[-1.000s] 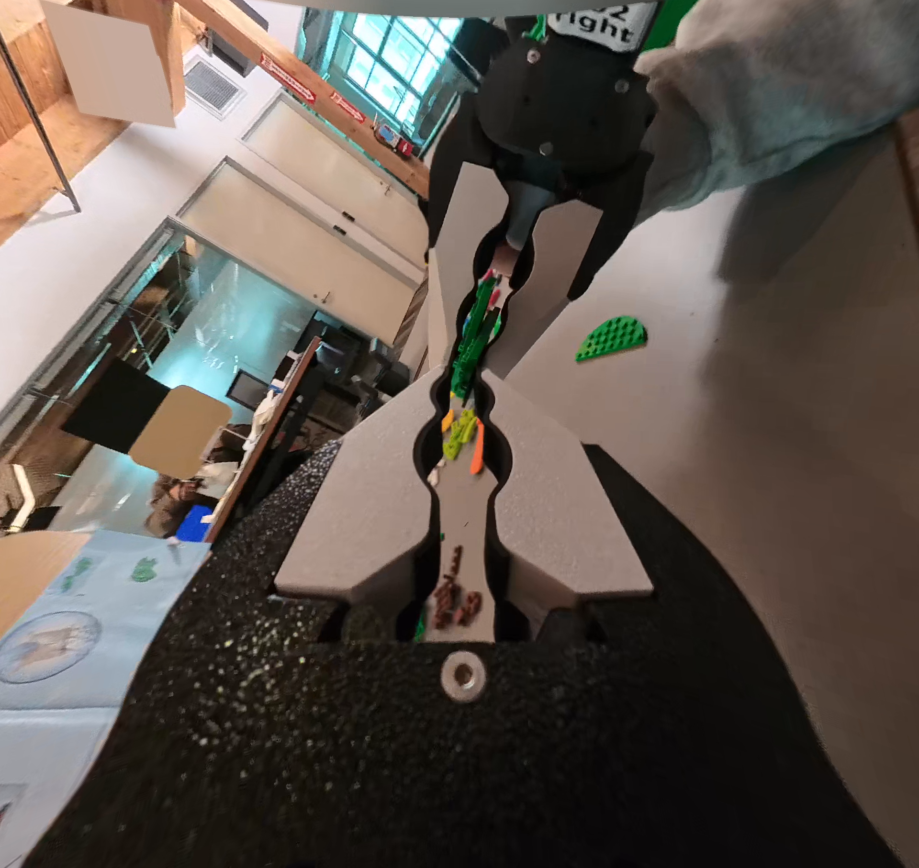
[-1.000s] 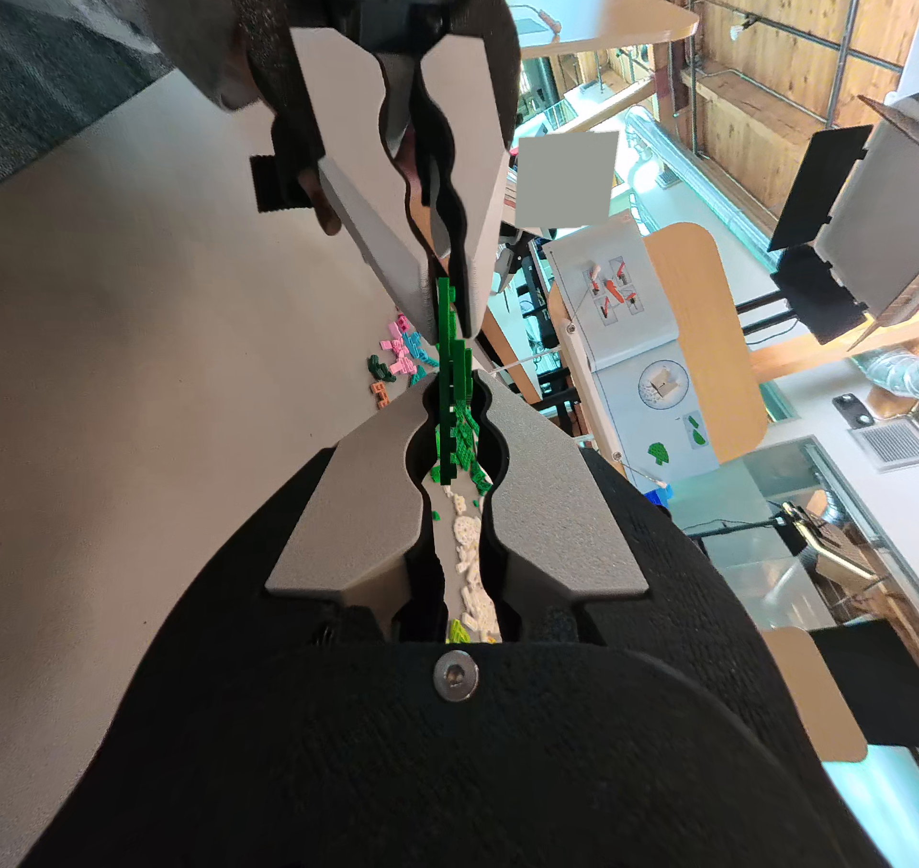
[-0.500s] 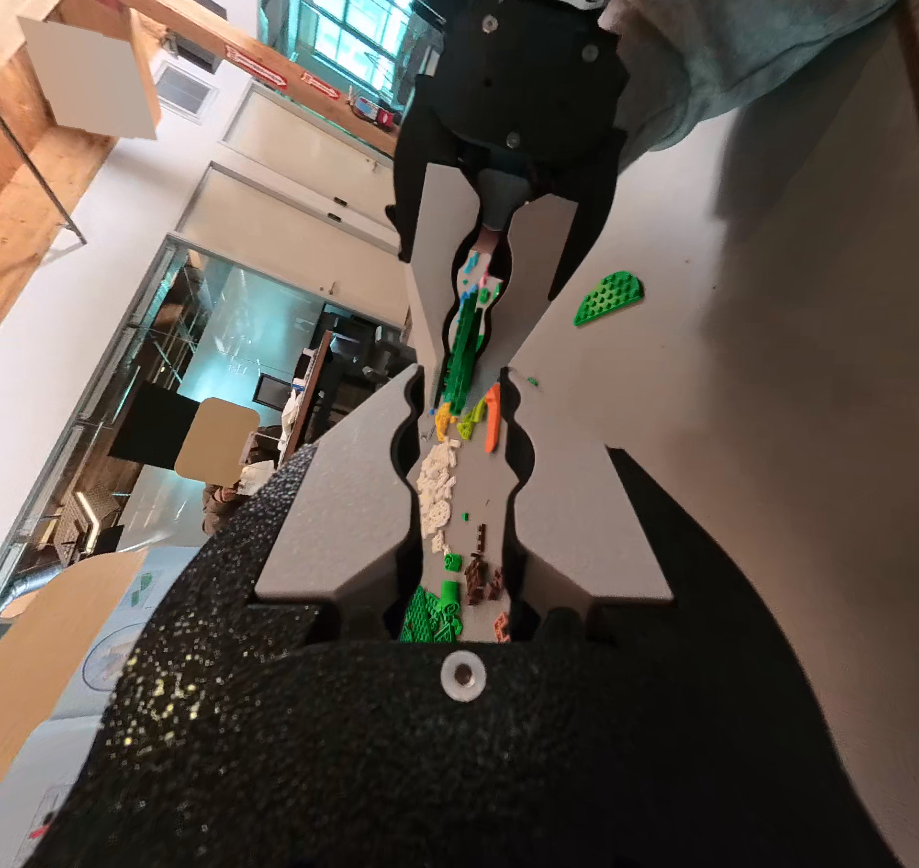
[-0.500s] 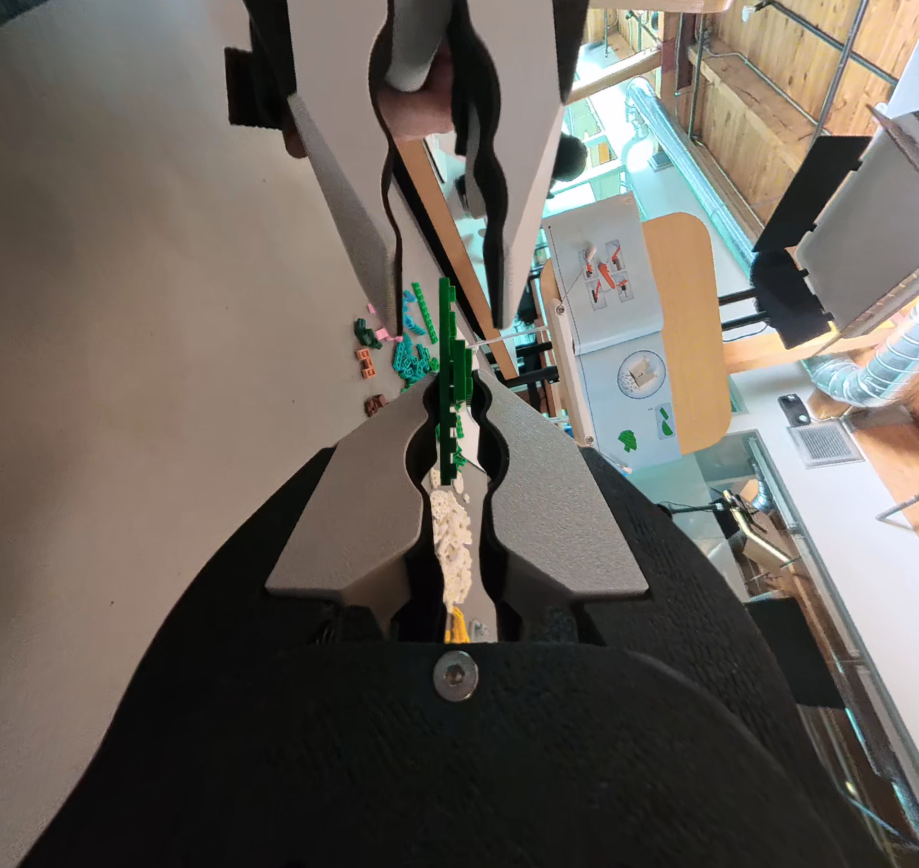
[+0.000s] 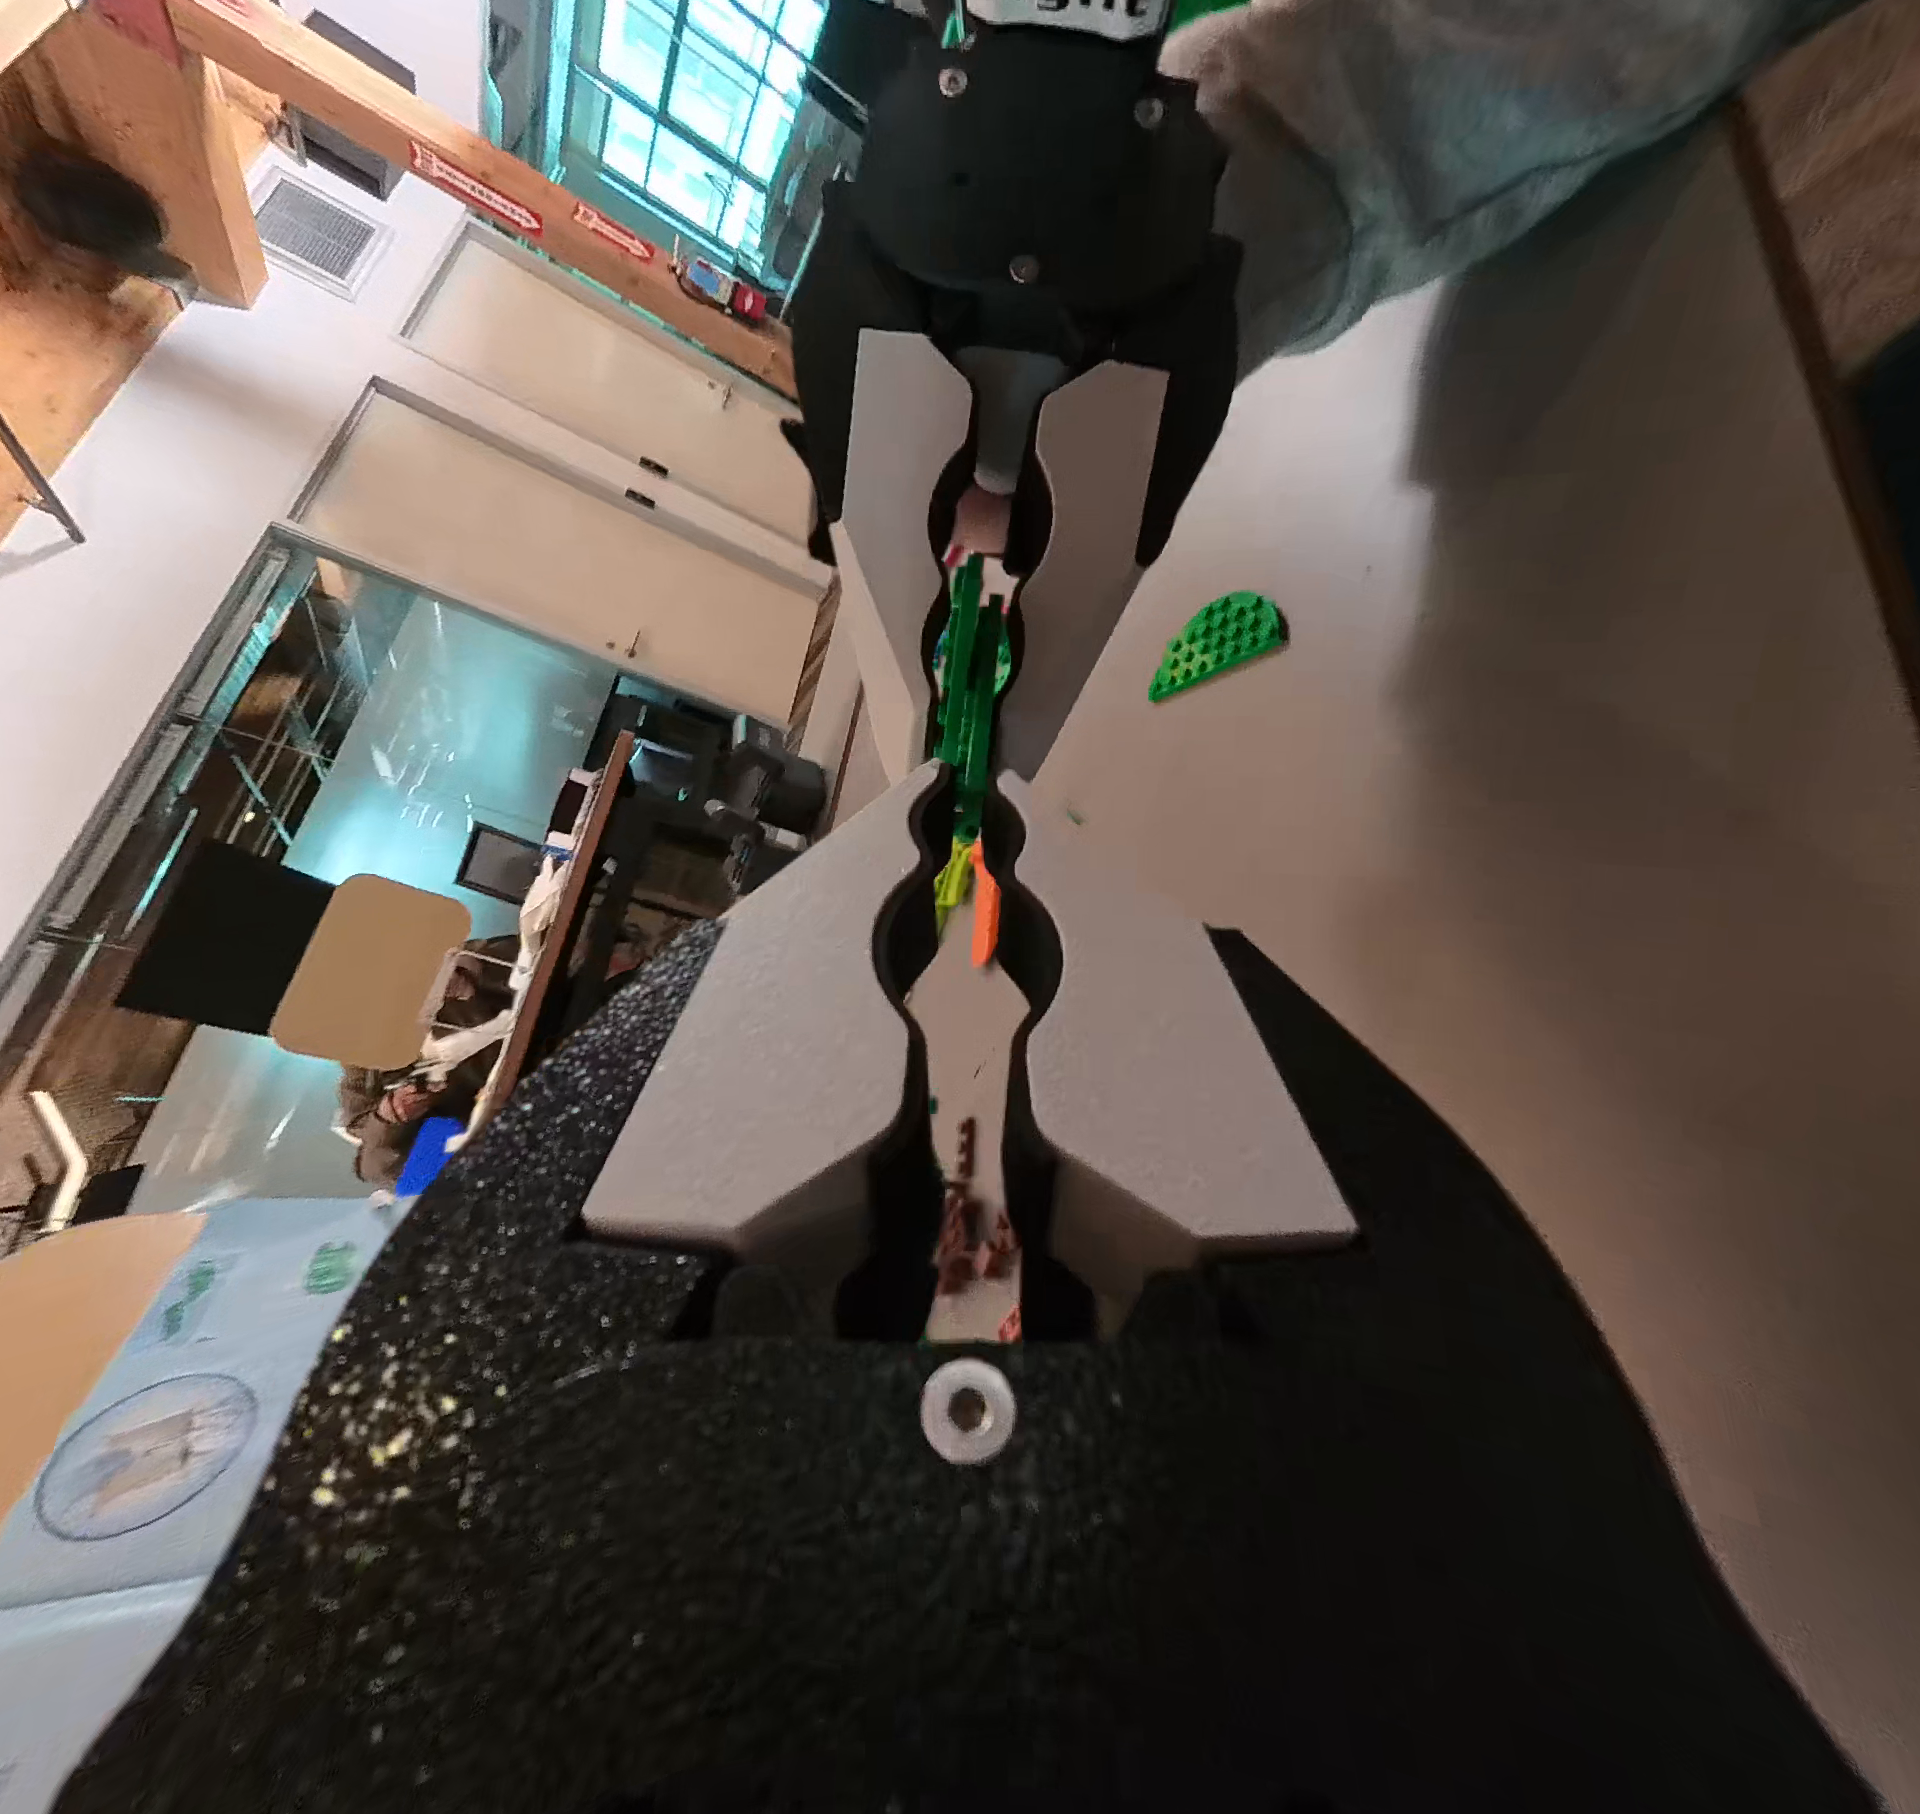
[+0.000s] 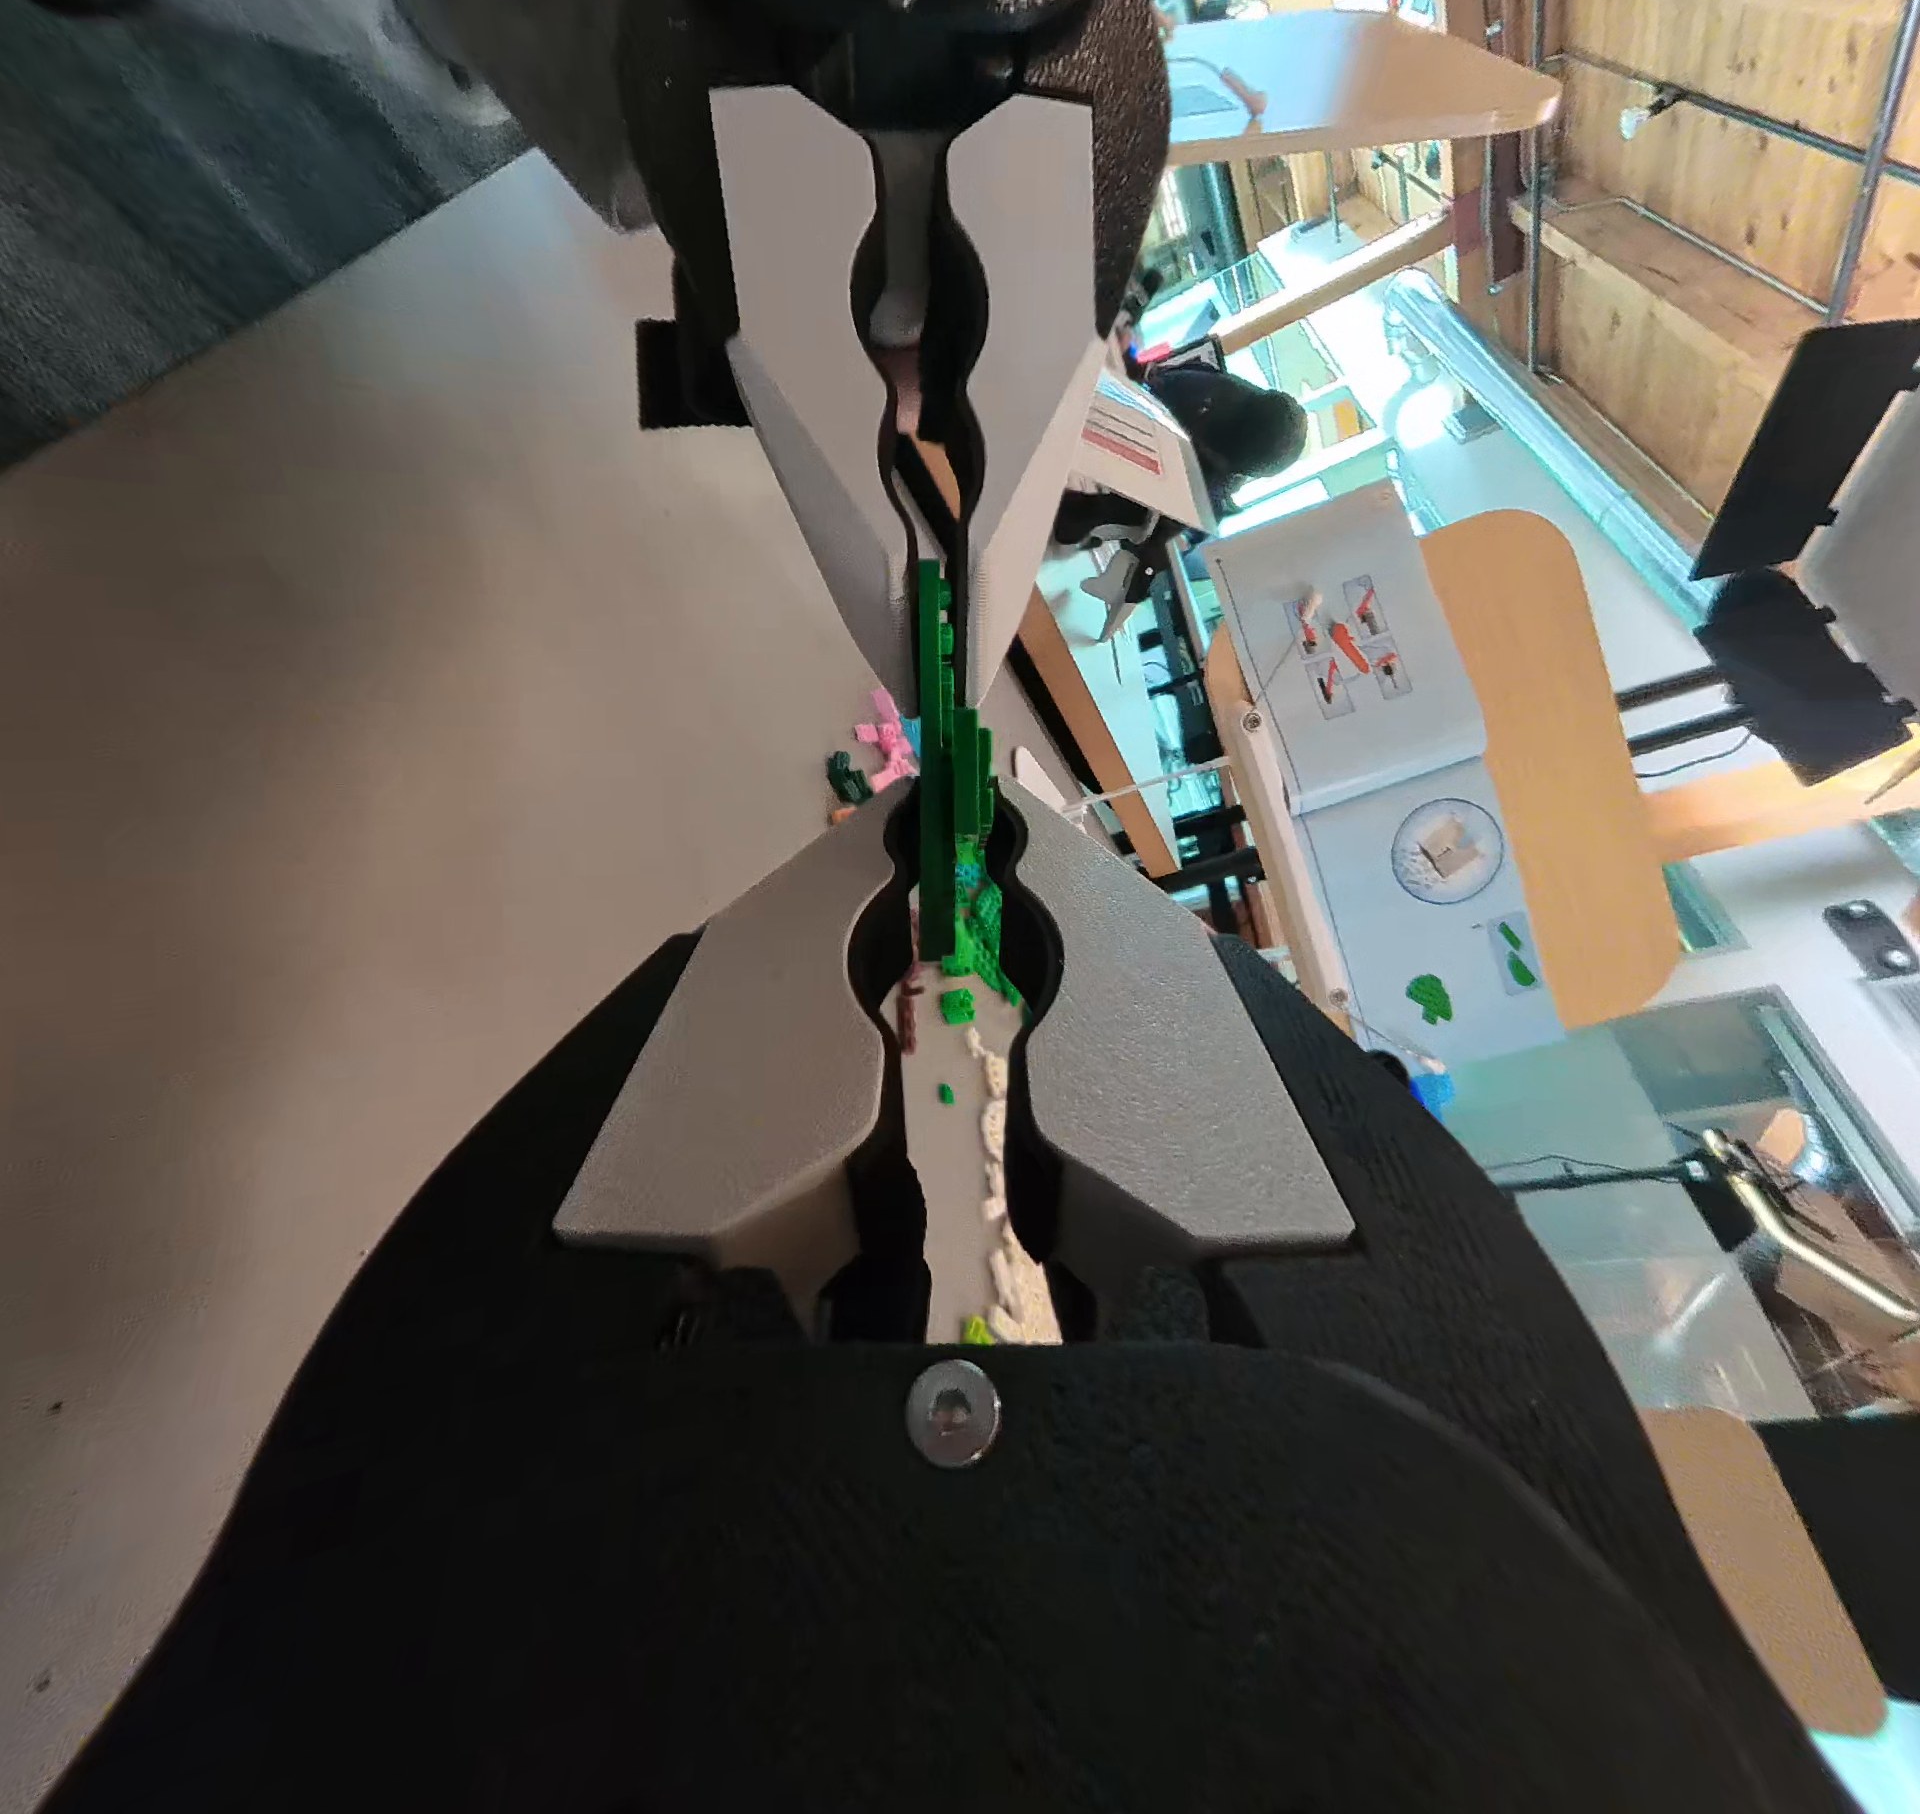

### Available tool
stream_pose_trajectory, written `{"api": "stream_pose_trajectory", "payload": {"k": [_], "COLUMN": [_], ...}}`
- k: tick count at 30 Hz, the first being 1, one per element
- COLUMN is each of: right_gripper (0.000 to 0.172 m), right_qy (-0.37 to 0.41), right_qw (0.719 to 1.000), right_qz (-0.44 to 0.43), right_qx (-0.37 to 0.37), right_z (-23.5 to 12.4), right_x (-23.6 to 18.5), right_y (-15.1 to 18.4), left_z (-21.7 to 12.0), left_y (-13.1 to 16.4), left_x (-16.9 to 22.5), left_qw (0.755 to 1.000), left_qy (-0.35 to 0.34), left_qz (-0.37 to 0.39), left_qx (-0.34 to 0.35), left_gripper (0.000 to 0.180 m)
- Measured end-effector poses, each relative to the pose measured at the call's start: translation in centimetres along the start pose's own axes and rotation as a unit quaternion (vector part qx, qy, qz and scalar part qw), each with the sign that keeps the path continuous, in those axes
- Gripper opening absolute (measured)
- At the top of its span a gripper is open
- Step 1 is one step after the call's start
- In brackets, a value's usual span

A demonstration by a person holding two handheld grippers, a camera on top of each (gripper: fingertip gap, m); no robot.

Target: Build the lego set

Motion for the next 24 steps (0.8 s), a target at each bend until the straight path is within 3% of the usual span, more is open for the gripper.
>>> {"api": "stream_pose_trajectory", "payload": {"k": [22,24], "right_gripper": [0.008,0.008], "right_qy": [0.087,0.059], "right_qw": [0.98,0.99], "right_qz": [-0.153,-0.109], "right_qx": [-0.093,-0.07], "right_z": [0.34,0.26], "right_x": [0.67,0.28], "right_y": [0.55,0.35], "left_z": [0.41,0.27], "left_y": [0.72,0.57], "left_x": [-0.64,-0.24], "left_qw": [0.998,0.999], "left_qy": [-0.017,-0.004], "left_qz": [0.009,0.002], "left_qx": [-0.051,-0.036], "left_gripper": [0.002,0.002]}}
Point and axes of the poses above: each gripper's, where its closed fingertips meet, z out along the fingers, y out of its underside, x = y × z across the jaws, the point moved 2 cm from there along -z, back along the fingers, and after that the axes turned 4 degrees about z, right-handed, at the moved point
